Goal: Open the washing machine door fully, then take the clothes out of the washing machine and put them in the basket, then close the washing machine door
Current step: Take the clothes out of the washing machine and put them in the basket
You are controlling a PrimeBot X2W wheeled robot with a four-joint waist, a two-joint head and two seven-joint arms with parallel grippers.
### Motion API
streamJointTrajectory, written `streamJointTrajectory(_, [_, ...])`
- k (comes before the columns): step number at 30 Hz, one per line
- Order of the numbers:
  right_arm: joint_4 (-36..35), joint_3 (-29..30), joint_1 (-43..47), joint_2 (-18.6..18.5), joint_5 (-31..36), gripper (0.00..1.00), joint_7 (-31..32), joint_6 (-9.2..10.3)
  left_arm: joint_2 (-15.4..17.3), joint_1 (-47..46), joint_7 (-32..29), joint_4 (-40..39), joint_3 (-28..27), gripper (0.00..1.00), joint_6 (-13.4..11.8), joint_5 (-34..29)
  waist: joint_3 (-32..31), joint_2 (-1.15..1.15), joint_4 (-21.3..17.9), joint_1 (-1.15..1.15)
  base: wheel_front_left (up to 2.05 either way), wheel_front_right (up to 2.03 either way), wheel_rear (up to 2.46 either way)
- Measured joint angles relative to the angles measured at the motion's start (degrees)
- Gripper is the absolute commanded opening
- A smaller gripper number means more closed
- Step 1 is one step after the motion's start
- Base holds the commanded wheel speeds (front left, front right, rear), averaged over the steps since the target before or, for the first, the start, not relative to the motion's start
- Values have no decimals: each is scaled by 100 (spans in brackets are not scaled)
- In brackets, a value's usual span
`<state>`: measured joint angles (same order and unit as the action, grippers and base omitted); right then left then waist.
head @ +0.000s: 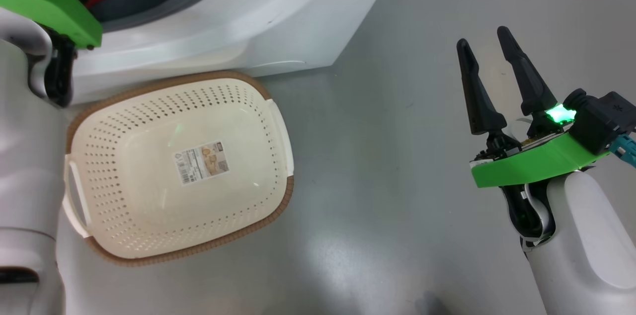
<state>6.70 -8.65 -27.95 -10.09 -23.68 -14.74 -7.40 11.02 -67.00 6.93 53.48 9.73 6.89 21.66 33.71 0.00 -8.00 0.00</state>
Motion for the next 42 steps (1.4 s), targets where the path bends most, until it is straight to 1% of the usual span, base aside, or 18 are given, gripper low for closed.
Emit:
streamJointTrajectory(7, [-19, -11, -26, 79, 0, 100, 0, 0, 80, -494, -245, 609, 122, 100, 13, 112, 206, 0, -181, 0, 0, 0, 0])
streamJointTrajectory(14, [-33, -40, -58, 130, 0, 100, 0, 0, 235, -929, -486, 1181, 191, 100, 42, 142, 383, 0, -374, 0, 0, 0, 0])
streamJointTrajectory(18, [-36, -47, -83, 144, 8, 100, 0, 0, 320, -1145, -792, 1495, 263, 100, 42, 120, 444, 0, -476, 0, 0, 0, 0])
streamJointTrajectory(19, [-36, -46, -83, 152, 9, 100, 0, 0, 337, -1252, -999, 1599, 304, 100, 42, 120, 459, 0, -513, 0, 0, 0, 0])
streamJointTrajectory(21, [-34, -41, -83, 159, 9, 100, 0, 0, 337, -1335, -1155, 1667, 337, 100, 42, 121, 459, 0, -528, 0, 0, 0, 0])
streamJointTrajectory(22, [-33, -41, -82, 165, 10, 100, 0, 0, 338, -1349, -1207, 1684, 349, 94, 42, 121, 452, 0, -528, 0, 0, 0, 0])
streamJointTrajectory(23, [-32, -41, -82, 176, 18, 100, 0, 0, 337, -1350, -1219, 1695, 359, 81, 42, 121, 444, 0, -528, 0, 0, 0, 0])
streamJointTrajectory(24, [-27, -42, -82, 190, 27, 100, 0, 0, 337, -1349, -1212, 1706, 381, 49, 42, 121, 436, 0, -528, 0, 0, 0, 0])
streamJointTrajectory(25, [-23, -42, -82, 208, 34, 100, 0, 0, 333, -1346, -1198, 1726, 401, 5, 42, 121, 427, 0, -527, 0, 0, 0, 0])
streamJointTrajectory(26, [-21, -42, -83, 226, 34, 100, 0, 0, 323, -1343, -1179, 1739, 424, 0, 42, 121, 417, 0, -526, 0, 0, 0, 0])
streamJointTrajectory(30, [14, -42, -84, 236, 34, 100, 0, 0, 309, -1333, -1125, 1805, 511, 0, 42, 121, 364, 0, -508, 0, 0, 0, 0])
streamJointTrajectory(36, [82, -57, -87, 225, 34, 100, 0, 0, 247, -1162, -791, 1849, 687, 0, 42, 112, 215, 0, -463, 0, 0, 0, 0])
streamJointTrajectory(42, [122, -129, -85, 171, 32, 100, 0, 0, 109, -944, -475, 1804, 910, 0, 42, 115, 14, 0, -391, 0, 0, 0, 0])
